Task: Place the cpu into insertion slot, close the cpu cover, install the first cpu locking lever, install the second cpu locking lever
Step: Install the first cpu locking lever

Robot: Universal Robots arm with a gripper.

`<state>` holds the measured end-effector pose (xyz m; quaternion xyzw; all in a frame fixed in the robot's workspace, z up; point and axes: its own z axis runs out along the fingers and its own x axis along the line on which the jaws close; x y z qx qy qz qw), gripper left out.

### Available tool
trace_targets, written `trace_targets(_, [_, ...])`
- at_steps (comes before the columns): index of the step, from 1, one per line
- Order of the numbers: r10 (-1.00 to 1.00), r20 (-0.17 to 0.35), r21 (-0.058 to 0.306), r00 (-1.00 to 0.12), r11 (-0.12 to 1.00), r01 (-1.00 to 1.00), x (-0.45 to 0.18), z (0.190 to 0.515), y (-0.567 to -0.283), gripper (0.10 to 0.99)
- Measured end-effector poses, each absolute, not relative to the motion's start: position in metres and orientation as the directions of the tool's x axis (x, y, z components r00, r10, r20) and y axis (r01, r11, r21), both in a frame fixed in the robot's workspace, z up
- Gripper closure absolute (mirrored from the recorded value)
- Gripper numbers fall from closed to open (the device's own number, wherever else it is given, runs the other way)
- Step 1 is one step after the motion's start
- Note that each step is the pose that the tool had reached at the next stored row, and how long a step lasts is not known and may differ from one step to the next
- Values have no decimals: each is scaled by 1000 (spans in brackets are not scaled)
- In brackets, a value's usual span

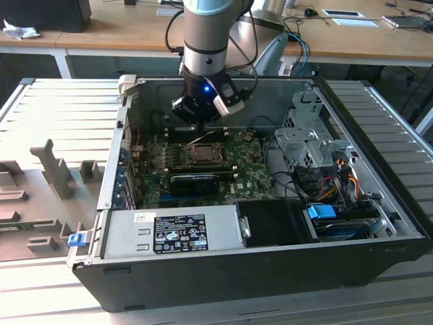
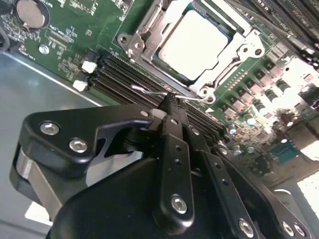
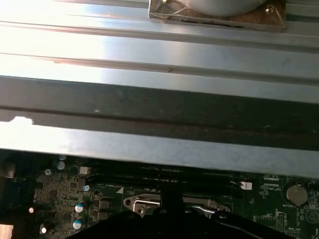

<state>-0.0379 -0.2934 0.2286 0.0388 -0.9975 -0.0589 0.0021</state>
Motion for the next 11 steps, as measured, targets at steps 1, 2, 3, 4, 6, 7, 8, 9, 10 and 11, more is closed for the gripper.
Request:
trace_targets(1, [-76,0,118,-997,990,-76,-37,228,-293,980])
trace_targets(2, [-76,0,118,-997,990,-76,-37,228,-293,980])
trace_targets(3, [-76,0,118,-997,990,-76,-36,227,-293,980])
trace_targets(4, [-76,0,118,-997,990,-75,-35,227,-292,980])
trace_targets(6, [-76,0,118,-997,990,-76,-33,226,-290,980])
trace_targets(7, [-76,0,118,-997,990,-76,-32,226,-290,980])
trace_targets(8, [-76,0,118,-997,990,-75,-31,226,-289,980])
trace_targets(9, [-76,1,118,-997,990,-75,-30,225,-289,980])
trace_targets(10, [-76,2,118,-997,990,-75,-28,225,-289,980])
trace_targets(11, [-76,2,118,-997,990,-75,-27,224,-288,980])
